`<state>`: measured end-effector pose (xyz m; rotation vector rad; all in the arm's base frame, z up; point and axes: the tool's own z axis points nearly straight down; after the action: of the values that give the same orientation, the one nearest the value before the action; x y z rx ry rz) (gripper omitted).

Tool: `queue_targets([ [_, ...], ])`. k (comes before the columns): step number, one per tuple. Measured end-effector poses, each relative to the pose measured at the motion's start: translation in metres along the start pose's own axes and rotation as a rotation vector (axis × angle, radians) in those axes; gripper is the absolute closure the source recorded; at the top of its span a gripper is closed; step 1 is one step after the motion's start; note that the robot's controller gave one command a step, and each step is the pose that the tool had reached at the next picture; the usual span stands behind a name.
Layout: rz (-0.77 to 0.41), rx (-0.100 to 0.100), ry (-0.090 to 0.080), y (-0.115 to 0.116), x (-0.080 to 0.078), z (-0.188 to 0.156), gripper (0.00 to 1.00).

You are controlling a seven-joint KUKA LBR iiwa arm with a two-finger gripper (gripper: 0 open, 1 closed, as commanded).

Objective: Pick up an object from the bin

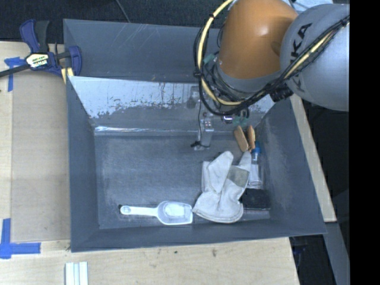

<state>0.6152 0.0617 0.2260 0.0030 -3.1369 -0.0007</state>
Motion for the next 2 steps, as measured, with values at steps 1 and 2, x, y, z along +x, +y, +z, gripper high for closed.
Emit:
queue_targets([
  [1, 0.001, 0.0, -0.008, 0.0, -0.001, -0.005, 0.0],
  [2, -0.001, -0.001, -0.014, -0.051, 0.005, 0.042, 0.0],
])
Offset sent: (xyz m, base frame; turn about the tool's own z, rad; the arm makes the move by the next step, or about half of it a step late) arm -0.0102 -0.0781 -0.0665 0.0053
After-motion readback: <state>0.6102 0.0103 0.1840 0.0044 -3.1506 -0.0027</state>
